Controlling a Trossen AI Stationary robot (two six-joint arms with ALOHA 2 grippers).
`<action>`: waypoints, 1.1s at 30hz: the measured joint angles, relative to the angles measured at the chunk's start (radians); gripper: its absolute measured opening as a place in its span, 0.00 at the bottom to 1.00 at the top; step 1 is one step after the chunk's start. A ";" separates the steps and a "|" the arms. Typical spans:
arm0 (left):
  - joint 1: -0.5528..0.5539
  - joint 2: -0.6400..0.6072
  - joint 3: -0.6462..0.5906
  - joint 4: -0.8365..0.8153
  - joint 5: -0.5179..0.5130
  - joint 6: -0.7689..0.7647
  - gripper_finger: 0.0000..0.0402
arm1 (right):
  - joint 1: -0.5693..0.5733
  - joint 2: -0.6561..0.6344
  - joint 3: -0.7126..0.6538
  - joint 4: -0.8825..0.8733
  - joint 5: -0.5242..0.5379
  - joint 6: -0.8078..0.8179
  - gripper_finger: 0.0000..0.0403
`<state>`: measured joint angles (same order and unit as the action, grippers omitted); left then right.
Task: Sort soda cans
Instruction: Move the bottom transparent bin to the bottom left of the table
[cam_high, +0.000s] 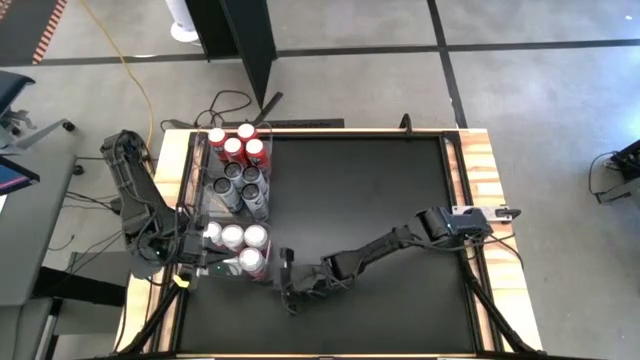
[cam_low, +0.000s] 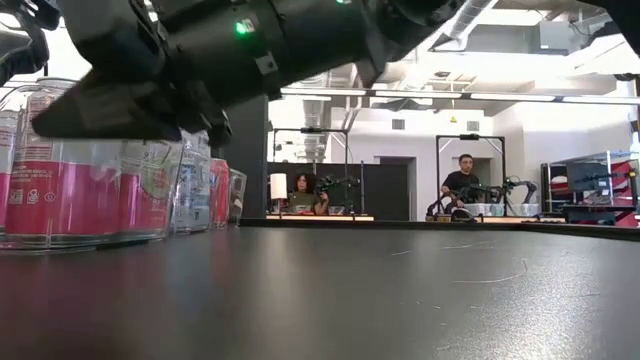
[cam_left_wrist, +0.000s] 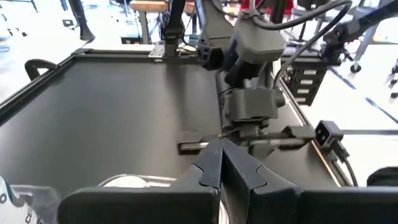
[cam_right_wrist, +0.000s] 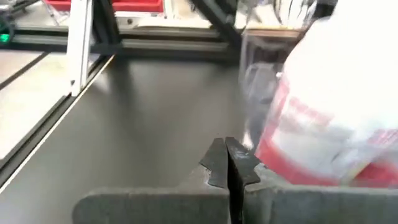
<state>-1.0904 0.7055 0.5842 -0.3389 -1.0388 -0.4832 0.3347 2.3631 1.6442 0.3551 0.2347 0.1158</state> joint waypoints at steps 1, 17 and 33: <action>0.000 0.000 0.000 0.012 -0.005 0.006 0.00 | -0.003 0.000 0.010 -0.001 0.000 -0.014 0.01; 0.000 -0.006 0.000 0.058 -0.039 0.038 0.00 | -0.028 0.141 0.191 -0.046 -0.031 -0.037 0.01; 0.000 -0.006 0.000 0.061 -0.039 0.043 0.00 | -0.054 0.160 0.217 -0.161 0.061 -0.038 0.01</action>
<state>-1.0901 0.6991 0.5842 -0.2779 -1.0779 -0.4404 0.2807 2.5233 1.8614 0.1943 0.2955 0.0774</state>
